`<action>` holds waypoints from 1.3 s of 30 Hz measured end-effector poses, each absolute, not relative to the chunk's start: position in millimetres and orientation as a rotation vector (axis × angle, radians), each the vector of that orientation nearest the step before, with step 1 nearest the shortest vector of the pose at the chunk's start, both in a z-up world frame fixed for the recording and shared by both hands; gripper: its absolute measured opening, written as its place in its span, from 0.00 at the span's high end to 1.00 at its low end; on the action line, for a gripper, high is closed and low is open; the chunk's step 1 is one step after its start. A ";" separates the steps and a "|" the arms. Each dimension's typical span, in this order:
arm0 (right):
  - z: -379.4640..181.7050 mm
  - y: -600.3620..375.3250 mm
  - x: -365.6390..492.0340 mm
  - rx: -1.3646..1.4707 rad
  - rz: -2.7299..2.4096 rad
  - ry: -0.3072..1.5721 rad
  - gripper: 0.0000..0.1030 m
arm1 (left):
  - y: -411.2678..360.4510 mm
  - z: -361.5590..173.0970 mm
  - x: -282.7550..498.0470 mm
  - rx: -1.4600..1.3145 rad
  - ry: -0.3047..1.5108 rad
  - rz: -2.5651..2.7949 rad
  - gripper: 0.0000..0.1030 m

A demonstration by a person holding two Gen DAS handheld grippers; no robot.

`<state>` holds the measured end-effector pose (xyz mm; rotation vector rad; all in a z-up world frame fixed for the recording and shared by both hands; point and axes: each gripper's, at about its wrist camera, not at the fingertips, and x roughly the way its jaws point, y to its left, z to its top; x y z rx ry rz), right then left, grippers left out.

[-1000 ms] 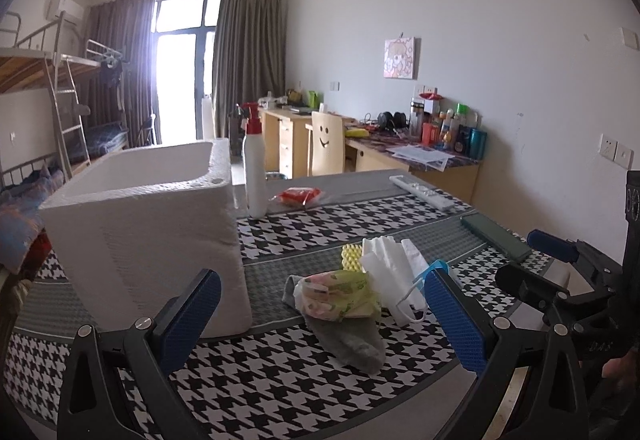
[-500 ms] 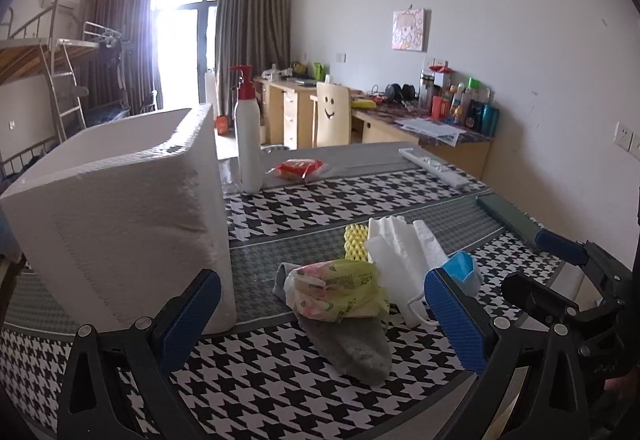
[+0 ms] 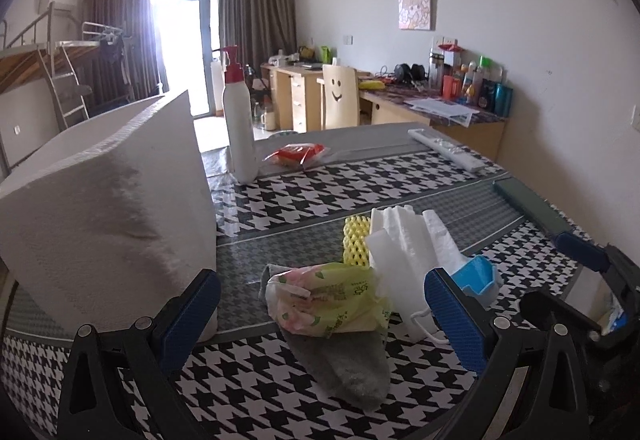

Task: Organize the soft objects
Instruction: 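Move the left tool toward the green pouch while the right tool approaches the blue mask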

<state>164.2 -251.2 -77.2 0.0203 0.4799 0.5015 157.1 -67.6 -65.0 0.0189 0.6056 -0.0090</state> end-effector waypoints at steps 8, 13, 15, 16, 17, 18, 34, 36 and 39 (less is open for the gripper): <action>-84.7 -251.5 170.2 0.012 0.513 0.499 0.01 | -74.3 -76.4 174.3 0.058 0.648 0.035 0.01; -88.0 -253.8 174.3 0.025 0.520 0.507 0.01 | -77.7 -83.1 180.6 0.079 0.674 0.059 0.02; -89.3 -253.6 174.9 0.027 0.521 0.510 0.01 | -77.9 -85.6 182.2 0.088 0.683 0.065 0.04; -90.1 -253.9 175.7 0.030 0.523 0.513 0.01 | -77.0 -87.4 183.4 0.084 0.691 0.064 0.06; -90.7 -253.8 176.5 0.031 0.524 0.515 0.01 | -76.2 -88.8 184.3 0.081 0.699 0.063 0.06; -91.2 -253.8 176.7 0.032 0.525 0.516 0.01 | -75.2 -90.2 185.2 0.079 0.706 0.063 0.06; -97.5 -243.1 184.7 0.014 0.540 0.548 0.01 | -65.8 -95.4 180.5 0.030 0.736 -0.004 0.35; -98.6 -242.5 186.5 0.014 0.541 0.556 0.01 | -64.2 -95.3 180.0 0.020 0.740 -0.013 0.37; -100.5 -241.3 187.8 0.008 0.539 0.568 0.01 | -63.4 -94.7 178.9 0.008 0.741 -0.033 0.44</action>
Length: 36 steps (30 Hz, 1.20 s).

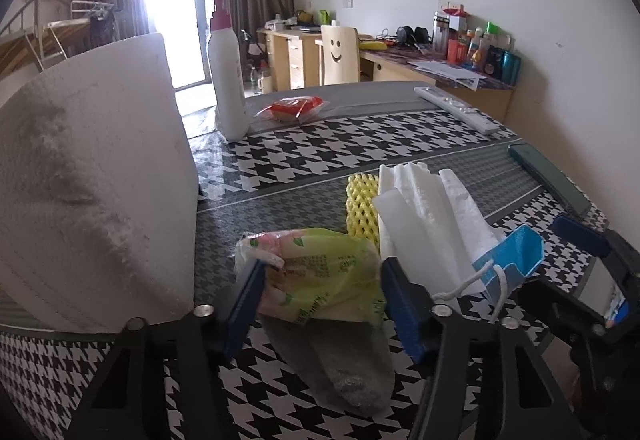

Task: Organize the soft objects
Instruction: 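Move the left tool toward the green pouch while the right tool approaches the blue mask, then close the left tool on the green pouch while the right tool grasps the blue mask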

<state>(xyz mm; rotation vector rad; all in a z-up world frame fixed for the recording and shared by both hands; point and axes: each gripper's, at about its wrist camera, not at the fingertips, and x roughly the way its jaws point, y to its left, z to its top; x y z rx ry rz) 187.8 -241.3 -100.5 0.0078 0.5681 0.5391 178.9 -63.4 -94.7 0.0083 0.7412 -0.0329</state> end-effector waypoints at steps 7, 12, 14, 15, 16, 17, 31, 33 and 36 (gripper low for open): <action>-101.1 -236.9 187.6 -0.005 0.566 0.584 0.16 | -60.2 -91.9 174.1 0.001 0.733 -0.064 0.58; -103.3 -231.6 188.1 -0.022 0.589 0.612 0.38 | -59.7 -92.5 171.0 0.004 0.733 -0.079 0.65; -104.2 -230.6 187.1 -0.027 0.595 0.623 0.50 | -57.9 -92.0 170.1 -0.003 0.732 -0.084 0.69; -104.2 -230.4 186.3 -0.029 0.595 0.626 0.53 | -57.4 -91.6 169.5 -0.003 0.731 -0.085 0.69; -104.2 -230.1 185.3 -0.031 0.593 0.628 0.59 | -57.0 -91.0 168.4 -0.004 0.730 -0.085 0.69; -103.8 -229.6 184.2 -0.035 0.594 0.629 0.65 | -55.9 -90.9 167.6 -0.006 0.729 -0.086 0.69; -90.2 -233.9 171.7 -0.014 0.600 0.600 0.79 | -49.8 -84.1 149.1 0.003 0.705 -0.086 0.64; -90.9 -235.3 172.9 -0.010 0.598 0.604 0.79 | -53.7 -84.7 148.7 0.019 0.702 -0.086 0.48; -94.7 -237.1 174.6 -0.003 0.592 0.615 0.79 | -60.3 -86.2 153.8 0.038 0.699 -0.075 0.35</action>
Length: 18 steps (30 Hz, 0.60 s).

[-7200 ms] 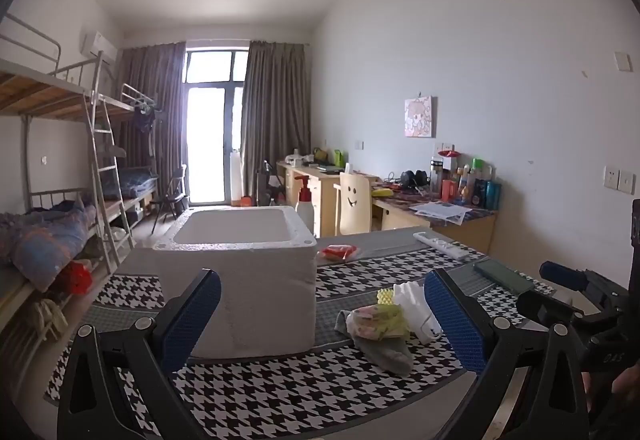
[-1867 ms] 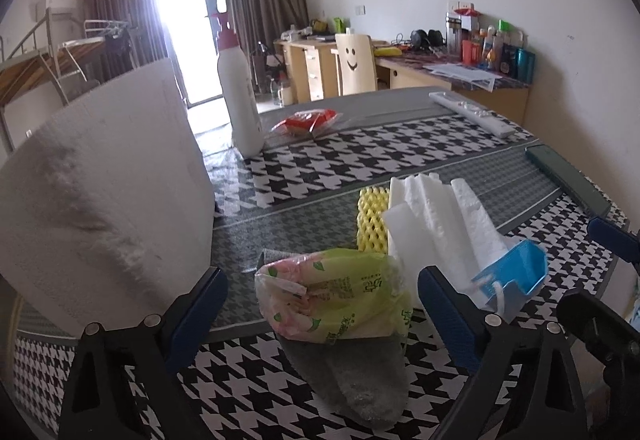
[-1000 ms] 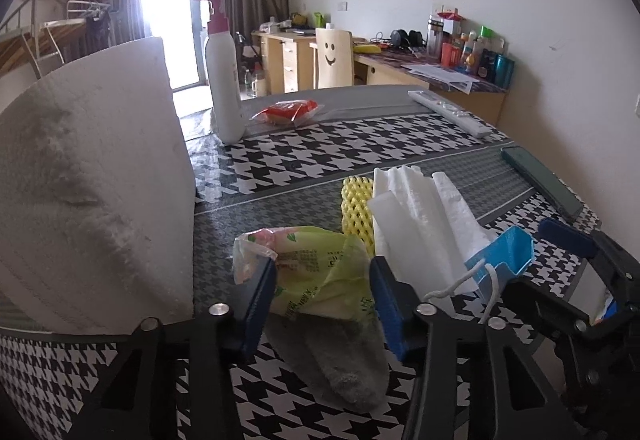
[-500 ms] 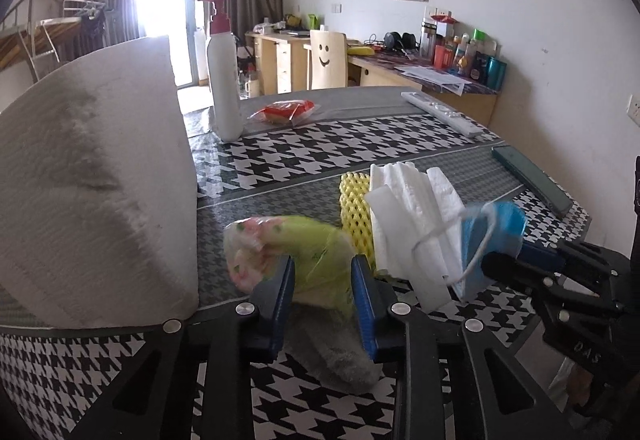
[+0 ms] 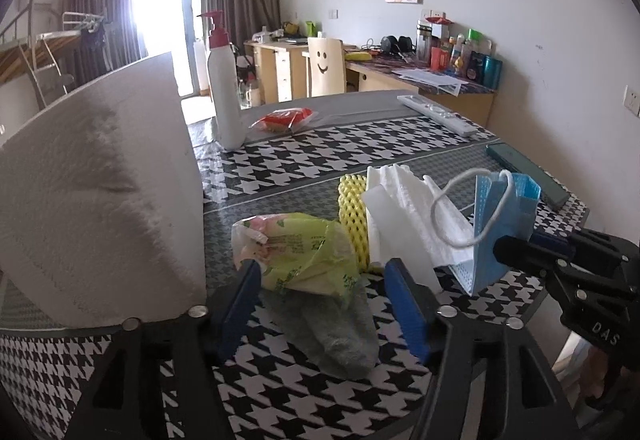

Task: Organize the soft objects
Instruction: 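Close the left tool on the green pouch while the right tool grasps the blue mask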

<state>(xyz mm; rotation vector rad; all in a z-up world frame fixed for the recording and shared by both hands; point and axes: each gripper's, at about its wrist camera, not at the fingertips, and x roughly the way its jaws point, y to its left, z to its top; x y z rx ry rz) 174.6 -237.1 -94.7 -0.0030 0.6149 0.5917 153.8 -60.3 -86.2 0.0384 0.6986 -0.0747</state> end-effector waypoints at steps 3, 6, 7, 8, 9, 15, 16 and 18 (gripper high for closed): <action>-98.1 -239.7 175.1 0.007 0.590 0.623 0.79 | -67.0 -88.9 162.9 0.070 0.713 -0.055 0.35; -101.8 -243.0 177.3 0.019 0.585 0.634 0.79 | -70.6 -91.8 173.7 0.092 0.724 -0.001 0.35; -102.9 -243.2 177.3 0.019 0.586 0.637 0.79 | -70.2 -92.9 175.7 0.093 0.727 0.012 0.35; -104.2 -243.4 177.3 0.020 0.592 0.639 0.79 | -70.8 -94.0 178.5 0.096 0.731 0.023 0.35; -105.2 -243.6 177.9 0.023 0.597 0.642 0.79 | -71.1 -95.3 180.0 0.101 0.734 0.031 0.35; -109.8 -247.3 179.6 0.041 0.604 0.653 0.79 | -63.7 -102.5 184.9 0.070 0.760 0.062 0.45; -109.9 -247.5 179.6 0.042 0.605 0.653 0.79 | -62.8 -102.9 184.5 0.064 0.762 0.059 0.46; -110.7 -247.0 179.2 0.035 0.603 0.650 0.79 | -62.6 -103.9 182.8 0.066 0.758 0.055 0.50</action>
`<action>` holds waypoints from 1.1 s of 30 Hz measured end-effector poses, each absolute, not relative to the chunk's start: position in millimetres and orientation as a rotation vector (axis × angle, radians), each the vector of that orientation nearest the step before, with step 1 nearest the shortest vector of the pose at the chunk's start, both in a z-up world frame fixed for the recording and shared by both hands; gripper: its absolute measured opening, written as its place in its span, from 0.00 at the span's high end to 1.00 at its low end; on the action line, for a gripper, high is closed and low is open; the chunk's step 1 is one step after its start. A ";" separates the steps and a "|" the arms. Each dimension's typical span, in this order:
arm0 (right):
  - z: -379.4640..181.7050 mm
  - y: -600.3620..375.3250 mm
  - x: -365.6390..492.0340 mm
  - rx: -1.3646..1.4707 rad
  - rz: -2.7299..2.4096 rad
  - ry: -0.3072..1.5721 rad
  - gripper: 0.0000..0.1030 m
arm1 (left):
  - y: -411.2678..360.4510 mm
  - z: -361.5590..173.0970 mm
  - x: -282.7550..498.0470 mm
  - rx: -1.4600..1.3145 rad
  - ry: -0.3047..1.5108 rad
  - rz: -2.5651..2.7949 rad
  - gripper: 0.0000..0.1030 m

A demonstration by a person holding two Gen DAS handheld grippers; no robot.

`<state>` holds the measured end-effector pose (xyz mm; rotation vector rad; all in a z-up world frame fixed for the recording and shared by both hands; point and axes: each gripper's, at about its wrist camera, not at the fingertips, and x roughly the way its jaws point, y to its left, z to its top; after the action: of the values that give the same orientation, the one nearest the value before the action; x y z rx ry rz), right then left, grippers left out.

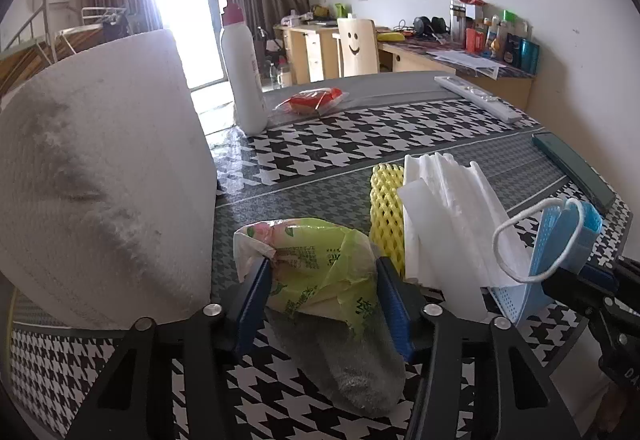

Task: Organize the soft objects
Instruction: 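Close the left tool on the green pouch while the right tool grasps the blue mask, then lift the green pouch with the left tool while the right tool carries the mask over the foam box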

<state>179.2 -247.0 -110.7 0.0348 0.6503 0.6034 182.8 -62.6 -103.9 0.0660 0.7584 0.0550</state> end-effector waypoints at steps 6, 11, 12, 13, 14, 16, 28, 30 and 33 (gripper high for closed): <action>-113.7 -246.7 178.8 0.050 0.611 0.663 0.79 | -61.1 -104.0 179.1 0.051 0.763 0.023 0.70; -113.8 -247.0 180.1 0.055 0.603 0.667 0.79 | -60.4 -100.3 174.6 0.033 0.747 -0.016 0.77; -112.7 -247.1 179.6 0.054 0.602 0.663 0.79 | -60.1 -98.2 172.7 0.033 0.739 -0.019 0.78; -111.7 -246.6 179.2 0.051 0.603 0.660 0.81 | -59.6 -95.7 170.6 0.029 0.732 -0.026 0.79; -110.0 -245.7 178.6 0.048 0.607 0.657 0.85 | -59.2 -93.4 168.5 0.027 0.725 -0.033 0.79; -107.1 -244.7 177.2 0.047 0.607 0.652 0.85 | -58.0 -88.4 162.8 0.023 0.710 -0.043 0.79; -69.7 -248.4 169.6 0.062 0.599 0.583 0.87 | -52.2 -48.6 128.3 0.029 0.593 -0.105 0.79; -62.9 -249.1 168.4 0.060 0.599 0.573 0.87 | -51.4 -43.5 125.3 0.033 0.580 -0.110 0.79; -53.0 -249.1 166.5 0.057 0.595 0.554 0.87 | -49.0 -35.5 119.9 0.036 0.560 -0.113 0.79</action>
<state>166.5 -249.1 -53.0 0.0568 0.5539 0.5946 119.9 -49.0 -35.5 0.0357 0.5598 -0.1127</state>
